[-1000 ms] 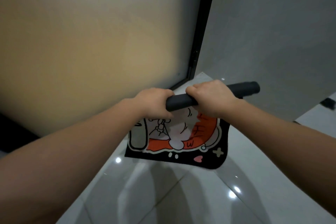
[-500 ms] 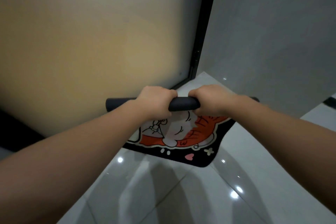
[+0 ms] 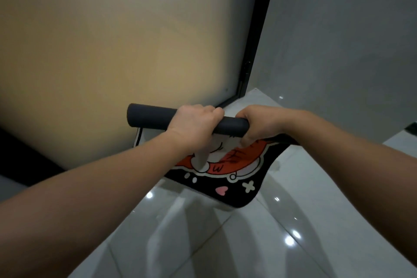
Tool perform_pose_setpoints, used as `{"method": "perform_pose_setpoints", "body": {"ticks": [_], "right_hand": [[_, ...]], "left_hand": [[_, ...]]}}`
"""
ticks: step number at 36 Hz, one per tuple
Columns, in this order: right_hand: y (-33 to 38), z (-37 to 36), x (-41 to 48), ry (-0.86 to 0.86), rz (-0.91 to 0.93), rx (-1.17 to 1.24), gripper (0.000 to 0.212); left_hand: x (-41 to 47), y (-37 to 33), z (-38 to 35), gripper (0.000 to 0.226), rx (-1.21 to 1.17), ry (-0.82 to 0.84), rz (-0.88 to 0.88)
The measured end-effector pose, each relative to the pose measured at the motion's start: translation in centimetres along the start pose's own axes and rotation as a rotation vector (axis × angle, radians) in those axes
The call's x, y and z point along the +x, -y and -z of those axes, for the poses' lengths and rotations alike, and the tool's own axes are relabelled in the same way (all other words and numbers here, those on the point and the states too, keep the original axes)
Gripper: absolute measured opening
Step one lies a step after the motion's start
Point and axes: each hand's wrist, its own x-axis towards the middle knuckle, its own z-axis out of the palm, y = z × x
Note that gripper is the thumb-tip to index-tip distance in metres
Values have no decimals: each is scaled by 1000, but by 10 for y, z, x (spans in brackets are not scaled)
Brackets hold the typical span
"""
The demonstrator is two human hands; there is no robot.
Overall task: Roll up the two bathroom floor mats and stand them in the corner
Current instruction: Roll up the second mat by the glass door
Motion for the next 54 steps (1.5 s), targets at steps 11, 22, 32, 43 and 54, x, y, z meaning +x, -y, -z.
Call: {"method": "perform_pose_setpoints", "body": {"ticks": [11,22,32,43,54], "right_hand": [[7,-30,-2,-560,289,-677,11],[4,-11,6,-115,37,-192,26],[-3,-31,5,-715,413,-743,18],[4,-13,10,-59,45,-156,32],[-3,-31,9,-677,425,-719,18]], "left_hand": [[7,25,-5,39,-655,681,244],[-1,6,-9,26,-31,98,45],[4,17,-3,38,-534,537,227],[-7,0,-10,32,21,67,25],[2,19,-6,44,-550,539,225]]}}
